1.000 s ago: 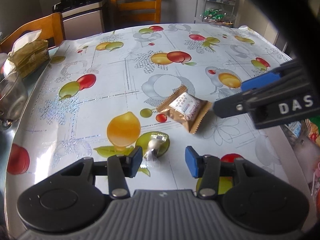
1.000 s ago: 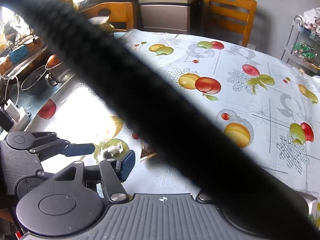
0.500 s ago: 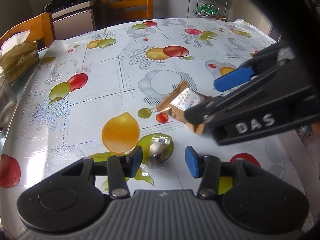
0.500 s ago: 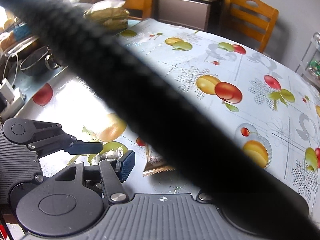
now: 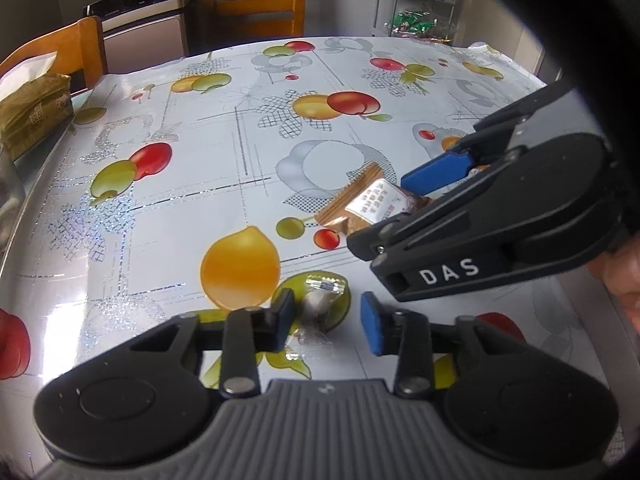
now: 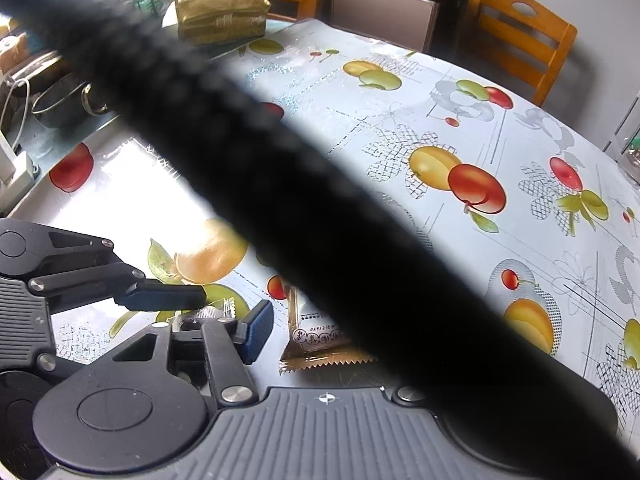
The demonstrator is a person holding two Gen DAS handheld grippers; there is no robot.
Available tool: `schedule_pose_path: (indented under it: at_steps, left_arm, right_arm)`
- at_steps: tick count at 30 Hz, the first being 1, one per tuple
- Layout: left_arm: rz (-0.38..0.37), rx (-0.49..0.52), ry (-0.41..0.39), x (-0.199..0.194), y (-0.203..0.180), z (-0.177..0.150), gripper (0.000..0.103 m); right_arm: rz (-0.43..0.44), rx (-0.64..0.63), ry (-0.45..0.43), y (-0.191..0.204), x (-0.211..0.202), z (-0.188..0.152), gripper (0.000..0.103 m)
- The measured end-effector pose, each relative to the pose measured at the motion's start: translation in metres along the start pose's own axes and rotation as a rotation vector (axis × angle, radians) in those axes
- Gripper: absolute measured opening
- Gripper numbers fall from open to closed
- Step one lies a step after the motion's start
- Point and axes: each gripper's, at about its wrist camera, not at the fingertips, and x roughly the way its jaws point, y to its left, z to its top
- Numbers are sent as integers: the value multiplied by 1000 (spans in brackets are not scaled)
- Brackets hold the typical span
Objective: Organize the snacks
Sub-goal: 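Grasp the brown cookie packet with the right tool while the left approaches the silver candy, then grasp the silver-wrapped candy with the left tool while the right holds the cookie packet, then carry the cookie packet and silver candy toward the white box with both tools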
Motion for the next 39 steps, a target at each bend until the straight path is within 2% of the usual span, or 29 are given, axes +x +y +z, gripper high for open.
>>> schedule_pose_path:
  at_steps: [6, 11, 25, 39]
  left_arm:
    - [8, -15, 2, -1, 2, -1, 16]
    - [30, -32, 0, -4, 4, -3, 10]
    - [35, -24, -68, -32, -10, 1, 10]
    - [12, 13, -118, -64, -46, -5, 10]
  right_arm:
    - [9, -17, 18, 3, 7, -2, 44]
    - [9, -23, 21, 4, 8, -4, 41]
    - [9, 36, -45, -3, -29, -6, 40]
    - [-18, 101, -91, -8, -76, -41, 40]
